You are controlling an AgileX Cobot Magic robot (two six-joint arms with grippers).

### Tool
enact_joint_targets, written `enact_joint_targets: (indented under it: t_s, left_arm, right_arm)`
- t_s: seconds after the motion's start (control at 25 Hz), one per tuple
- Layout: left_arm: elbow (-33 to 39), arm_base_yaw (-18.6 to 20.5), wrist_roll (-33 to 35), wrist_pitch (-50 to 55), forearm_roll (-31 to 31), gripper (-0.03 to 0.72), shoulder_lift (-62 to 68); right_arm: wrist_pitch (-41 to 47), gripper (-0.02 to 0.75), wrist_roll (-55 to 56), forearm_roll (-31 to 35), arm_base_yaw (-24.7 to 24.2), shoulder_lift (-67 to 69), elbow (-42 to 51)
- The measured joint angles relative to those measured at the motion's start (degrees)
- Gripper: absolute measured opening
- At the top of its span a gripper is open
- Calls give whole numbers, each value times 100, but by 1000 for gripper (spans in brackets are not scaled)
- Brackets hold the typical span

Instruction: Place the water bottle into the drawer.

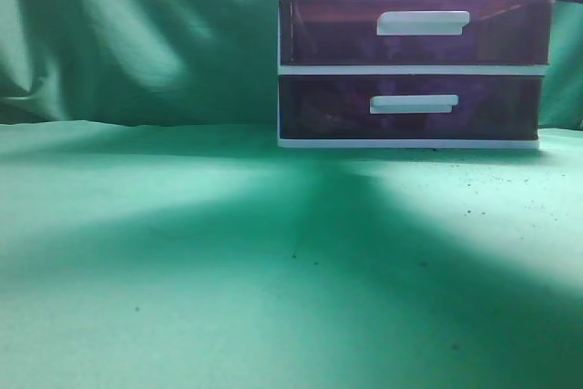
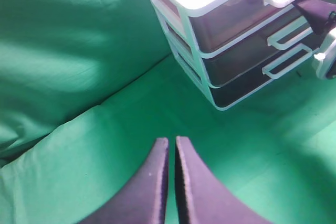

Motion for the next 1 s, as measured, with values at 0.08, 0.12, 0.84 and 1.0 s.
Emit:
enact_joint_targets:
  t_s: [0.08, 0.12, 0.84, 1.0]
  left_arm:
    - [0, 0, 0, 28, 14, 0, 0]
    - [0, 0, 0, 39, 14, 0, 0]
    - [3, 0, 111, -36, -1044, 0, -411]
    - [159, 0, 482, -292, -1983, 0, -1142]
  right_arm:
    - [-59, 406, -10, 91, 0, -22, 52]
    - [-88, 406, -39, 104, 0, -49, 128]
    - [-261, 406, -568, 1569, 1084, -2666, 2474]
    - [-99, 223, -1328, 3363, 1899, -3586, 2601]
